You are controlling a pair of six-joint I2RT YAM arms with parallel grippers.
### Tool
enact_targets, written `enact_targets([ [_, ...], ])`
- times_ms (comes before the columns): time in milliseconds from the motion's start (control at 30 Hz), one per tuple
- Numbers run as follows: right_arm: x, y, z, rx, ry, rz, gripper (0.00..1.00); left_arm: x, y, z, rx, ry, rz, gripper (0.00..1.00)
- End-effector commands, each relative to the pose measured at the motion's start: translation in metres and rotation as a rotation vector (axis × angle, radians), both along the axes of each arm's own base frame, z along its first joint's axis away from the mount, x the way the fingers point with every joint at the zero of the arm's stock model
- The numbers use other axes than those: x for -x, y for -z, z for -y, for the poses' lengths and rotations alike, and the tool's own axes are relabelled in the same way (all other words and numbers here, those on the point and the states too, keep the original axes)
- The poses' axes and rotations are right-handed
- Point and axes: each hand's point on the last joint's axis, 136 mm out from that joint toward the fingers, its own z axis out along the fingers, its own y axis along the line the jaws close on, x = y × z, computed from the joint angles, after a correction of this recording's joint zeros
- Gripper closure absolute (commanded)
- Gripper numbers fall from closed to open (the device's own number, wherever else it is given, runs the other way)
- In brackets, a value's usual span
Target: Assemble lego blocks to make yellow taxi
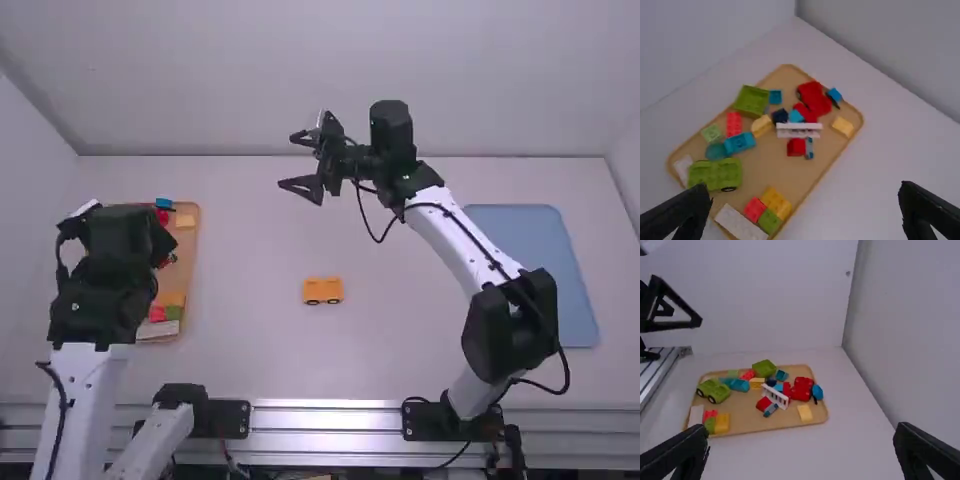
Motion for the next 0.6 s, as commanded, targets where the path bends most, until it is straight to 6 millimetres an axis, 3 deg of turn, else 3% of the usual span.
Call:
enact_targets([
  [0,0.005,-0.026,0.002,-0.022,-0.004,0.065,0.01,0.000,0.008,-0.017,0.025,-0.083,-0.008,0.01],
  [133,0.005,-0.026,0.002,-0.023,-0.004,0.065,0.01,-0.039,0.017,-0.013,0.112,0.093,-0.025,0.01],
  [167,0.005,-0.026,0.002,-0.023,-0.004,0.066,0.01,-0.040,0.017,-0.013,0.115,0.097,-0.026,0.01],
  [267,0.005,-0.027,0.002,-0.024,-0.004,0.068,0.01,-0.073,0.022,-0.027,0.125,0.116,-0.089,0.01],
  [300,0.005,-0.027,0.002,-0.024,-0.004,0.068,0.01,-0.073,0.022,-0.027,0.125,0.116,-0.089,0.01],
  [400,0.005,-0.027,0.001,-0.024,-0.005,0.068,0.01,-0.116,0.024,-0.026,0.142,0.183,-0.156,0.01],
  [567,0.004,-0.025,0.002,-0.019,0.003,0.063,0.01,-0.162,0.037,-0.031,0.219,0.249,-0.273,0.01],
])
